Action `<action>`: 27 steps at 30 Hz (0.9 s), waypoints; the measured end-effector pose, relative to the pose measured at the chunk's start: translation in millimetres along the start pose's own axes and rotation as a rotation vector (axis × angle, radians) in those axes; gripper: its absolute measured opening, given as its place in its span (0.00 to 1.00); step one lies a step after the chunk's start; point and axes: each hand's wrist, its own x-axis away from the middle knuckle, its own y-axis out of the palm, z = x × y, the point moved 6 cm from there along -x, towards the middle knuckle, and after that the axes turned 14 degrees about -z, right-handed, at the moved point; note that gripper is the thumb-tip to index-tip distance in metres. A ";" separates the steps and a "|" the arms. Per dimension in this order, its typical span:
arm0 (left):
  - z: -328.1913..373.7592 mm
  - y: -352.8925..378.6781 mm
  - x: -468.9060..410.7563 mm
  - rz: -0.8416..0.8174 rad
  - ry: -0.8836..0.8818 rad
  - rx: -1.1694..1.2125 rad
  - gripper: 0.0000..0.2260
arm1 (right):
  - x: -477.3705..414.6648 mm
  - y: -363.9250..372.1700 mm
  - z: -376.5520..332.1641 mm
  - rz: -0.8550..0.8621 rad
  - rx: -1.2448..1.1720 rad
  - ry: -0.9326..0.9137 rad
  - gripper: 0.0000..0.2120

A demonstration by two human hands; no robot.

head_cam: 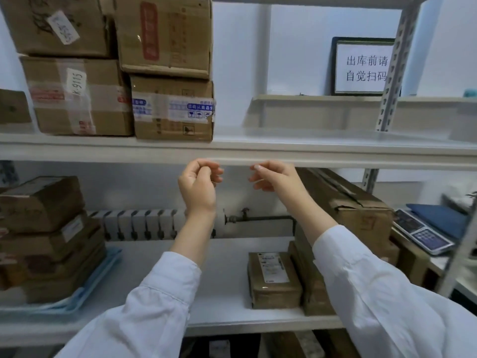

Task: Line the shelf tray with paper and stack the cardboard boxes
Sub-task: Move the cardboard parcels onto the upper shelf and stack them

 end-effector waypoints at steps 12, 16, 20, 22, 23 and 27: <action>-157.7 22.3 46.1 -0.036 -0.641 -0.022 0.13 | 20.1 3.4 167.3 -0.088 0.022 0.570 0.25; -208.0 23.3 64.4 -0.017 -0.851 -0.024 0.07 | 24.3 -2.2 211.8 -0.076 0.006 0.734 0.27; -255.8 23.1 88.3 -0.008 -1.036 -0.088 0.06 | 35.9 -5.2 262.2 -0.071 -0.048 0.871 0.26; -269.7 23.9 100.8 -0.018 -1.097 -0.119 0.05 | 41.3 -4.6 282.1 -0.069 -0.087 0.887 0.24; -275.8 26.0 107.0 -0.021 -1.122 -0.129 0.05 | 43.8 -5.1 292.3 -0.053 -0.119 0.900 0.24; -294.0 34.0 131.3 -0.032 -1.233 -0.105 0.13 | 49.0 -2.2 313.7 -0.015 -0.221 0.939 0.26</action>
